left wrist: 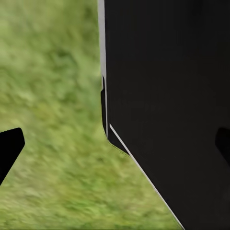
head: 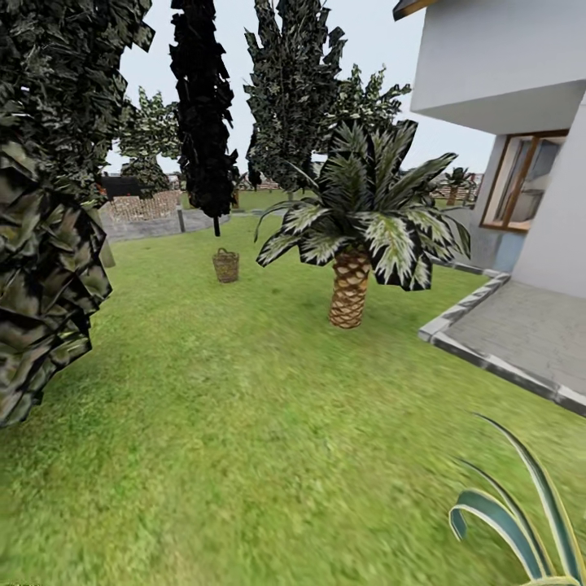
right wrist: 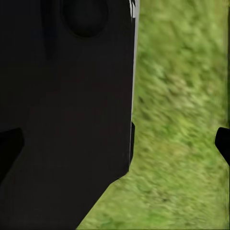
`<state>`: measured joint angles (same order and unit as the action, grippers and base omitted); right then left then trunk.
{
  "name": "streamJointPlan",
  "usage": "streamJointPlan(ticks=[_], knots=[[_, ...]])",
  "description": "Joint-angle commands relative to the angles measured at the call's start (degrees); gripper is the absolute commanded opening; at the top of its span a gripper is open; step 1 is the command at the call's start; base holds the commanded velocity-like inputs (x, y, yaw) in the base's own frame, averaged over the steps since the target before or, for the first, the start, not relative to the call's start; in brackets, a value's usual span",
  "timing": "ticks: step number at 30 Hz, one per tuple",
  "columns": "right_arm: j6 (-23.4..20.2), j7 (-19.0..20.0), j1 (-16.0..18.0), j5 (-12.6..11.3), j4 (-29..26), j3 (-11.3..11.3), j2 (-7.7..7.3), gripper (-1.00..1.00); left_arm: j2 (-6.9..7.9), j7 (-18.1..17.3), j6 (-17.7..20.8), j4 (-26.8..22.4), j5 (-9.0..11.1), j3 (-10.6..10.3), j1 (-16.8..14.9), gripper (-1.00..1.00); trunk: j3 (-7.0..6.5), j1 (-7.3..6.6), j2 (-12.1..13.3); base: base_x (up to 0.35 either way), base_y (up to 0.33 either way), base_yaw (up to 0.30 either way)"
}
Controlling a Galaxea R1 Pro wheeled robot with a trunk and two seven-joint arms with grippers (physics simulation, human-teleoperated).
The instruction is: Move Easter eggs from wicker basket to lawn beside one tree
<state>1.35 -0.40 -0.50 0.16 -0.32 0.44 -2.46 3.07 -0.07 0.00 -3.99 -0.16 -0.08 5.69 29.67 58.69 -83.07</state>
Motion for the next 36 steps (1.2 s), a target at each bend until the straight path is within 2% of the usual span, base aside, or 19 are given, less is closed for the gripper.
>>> streamJointPlan(ticks=[1,36], knots=[[0.1,0.0,0.0,0.0,0.0,0.1,0.0,1.0,0.0,0.0,0.0,-0.1,0.0,0.0,0.0,1.0,0.03,0.04,0.0,0.329,0.0,0.287],[0.1,0.0,0.0,0.0,0.0,0.0,0.0,1.0,-0.08,0.0,0.0,-0.1,0.0,0.0,0.0,1.0,0.03,0.04,0.0,0.329,0.0,0.288]])
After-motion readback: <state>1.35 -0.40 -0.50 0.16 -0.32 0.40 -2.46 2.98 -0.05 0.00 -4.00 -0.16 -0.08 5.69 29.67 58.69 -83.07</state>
